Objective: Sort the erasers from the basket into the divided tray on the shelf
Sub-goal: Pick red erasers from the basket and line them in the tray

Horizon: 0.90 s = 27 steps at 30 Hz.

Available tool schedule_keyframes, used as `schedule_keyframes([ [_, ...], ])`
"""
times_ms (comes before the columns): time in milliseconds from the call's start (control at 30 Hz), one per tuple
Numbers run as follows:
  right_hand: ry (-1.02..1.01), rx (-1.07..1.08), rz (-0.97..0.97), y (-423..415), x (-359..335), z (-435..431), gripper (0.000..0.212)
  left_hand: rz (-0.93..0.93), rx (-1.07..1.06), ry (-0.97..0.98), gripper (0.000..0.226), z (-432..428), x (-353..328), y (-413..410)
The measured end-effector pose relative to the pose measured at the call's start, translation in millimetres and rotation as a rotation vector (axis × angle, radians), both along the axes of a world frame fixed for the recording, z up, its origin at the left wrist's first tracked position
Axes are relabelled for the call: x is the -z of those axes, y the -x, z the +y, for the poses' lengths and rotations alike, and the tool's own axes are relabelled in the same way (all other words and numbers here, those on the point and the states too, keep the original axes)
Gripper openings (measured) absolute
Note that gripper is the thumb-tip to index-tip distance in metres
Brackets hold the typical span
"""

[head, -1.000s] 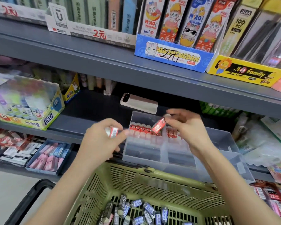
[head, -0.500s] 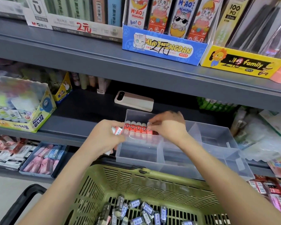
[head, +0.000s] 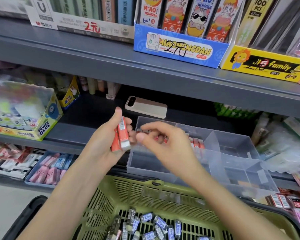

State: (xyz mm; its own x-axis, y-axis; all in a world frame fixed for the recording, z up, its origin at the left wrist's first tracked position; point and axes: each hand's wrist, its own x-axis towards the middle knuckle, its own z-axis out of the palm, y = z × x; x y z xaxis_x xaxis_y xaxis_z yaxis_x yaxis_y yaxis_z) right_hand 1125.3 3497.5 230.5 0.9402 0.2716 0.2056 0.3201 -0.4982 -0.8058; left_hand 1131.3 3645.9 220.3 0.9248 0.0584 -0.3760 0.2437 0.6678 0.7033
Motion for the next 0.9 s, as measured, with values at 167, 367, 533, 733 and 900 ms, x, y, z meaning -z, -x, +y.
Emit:
schedule_keyframes([
  [167,-0.072,0.053,0.111,23.5,3.2,13.9,0.025,-0.098,-0.135,0.127,0.035,-19.9,1.8,4.3],
  [367,-0.513,0.081,0.329,30.1,-3.8,-15.2,0.011,-0.26,-0.026,-0.158,0.045,-36.4,5.6,14.4],
  [533,-0.771,0.311,0.275,-1.0,-12.9,-71.0,0.007,-0.152,0.026,-0.277,0.033,-52.5,6.2,18.2],
  [733,-0.027,0.563,0.031,-51.2,11.5,-120.3,0.021,-0.04,0.071,-0.181,0.028,-56.0,0.9,19.4],
  [900,0.458,0.463,0.083,-70.4,27.3,-108.4,0.023,0.015,0.129,0.078,0.02,-60.7,-3.1,18.4],
])
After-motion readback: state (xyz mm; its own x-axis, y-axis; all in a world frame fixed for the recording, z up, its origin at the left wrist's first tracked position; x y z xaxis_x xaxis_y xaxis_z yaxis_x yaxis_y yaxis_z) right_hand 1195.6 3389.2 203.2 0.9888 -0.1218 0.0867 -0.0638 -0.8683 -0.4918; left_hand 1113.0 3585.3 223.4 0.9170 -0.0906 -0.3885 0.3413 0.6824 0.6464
